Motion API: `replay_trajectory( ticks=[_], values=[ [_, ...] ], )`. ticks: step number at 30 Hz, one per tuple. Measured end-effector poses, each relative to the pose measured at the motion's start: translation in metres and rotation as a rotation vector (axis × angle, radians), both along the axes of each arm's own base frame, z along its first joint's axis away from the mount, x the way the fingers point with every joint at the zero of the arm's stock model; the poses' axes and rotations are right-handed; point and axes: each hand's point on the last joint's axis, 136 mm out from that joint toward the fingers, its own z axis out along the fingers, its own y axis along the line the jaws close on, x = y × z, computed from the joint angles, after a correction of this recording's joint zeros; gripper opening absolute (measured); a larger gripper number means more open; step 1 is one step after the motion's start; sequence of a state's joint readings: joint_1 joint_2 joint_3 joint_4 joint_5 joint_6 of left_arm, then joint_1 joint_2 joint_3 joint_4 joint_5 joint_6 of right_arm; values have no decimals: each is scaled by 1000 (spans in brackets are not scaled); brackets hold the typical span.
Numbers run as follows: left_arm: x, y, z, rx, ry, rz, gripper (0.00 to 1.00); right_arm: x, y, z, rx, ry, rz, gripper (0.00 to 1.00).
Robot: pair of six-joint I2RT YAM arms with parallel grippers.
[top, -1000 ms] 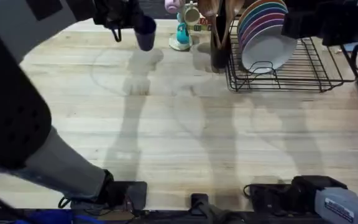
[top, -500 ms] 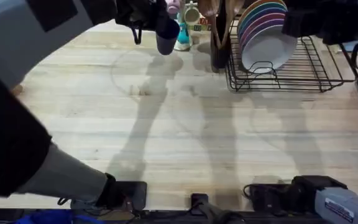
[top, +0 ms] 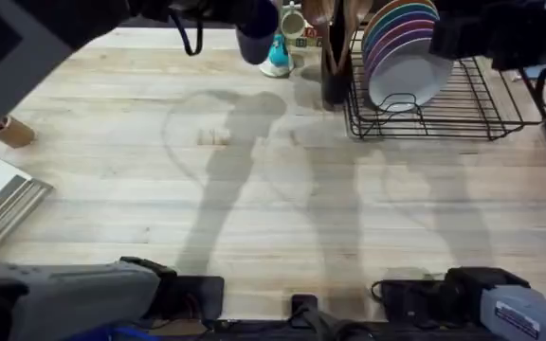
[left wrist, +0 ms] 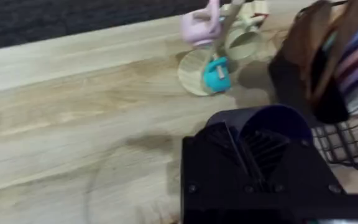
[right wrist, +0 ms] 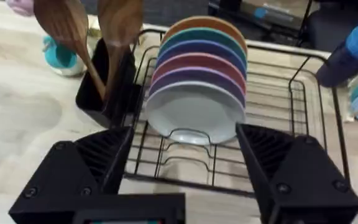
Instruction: Pick up the cup on the table and put them onto the rack.
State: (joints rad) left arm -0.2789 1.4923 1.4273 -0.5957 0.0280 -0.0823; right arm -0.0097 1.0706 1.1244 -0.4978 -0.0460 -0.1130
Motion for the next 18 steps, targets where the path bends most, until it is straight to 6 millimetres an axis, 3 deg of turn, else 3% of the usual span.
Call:
replay_trajectory(
  ticks=[7,11,18],
  values=[
    [-21,-53,11,-15,-28,-133,41,-9,0,-11,1,57,0,994],
    [-28,-85,22,-39,-80,-207,41,-23,0,-10,1,73,0,993],
    [-37,-125,43,-83,-169,-293,41,-49,0,-6,1,88,-2,993]
  ],
)
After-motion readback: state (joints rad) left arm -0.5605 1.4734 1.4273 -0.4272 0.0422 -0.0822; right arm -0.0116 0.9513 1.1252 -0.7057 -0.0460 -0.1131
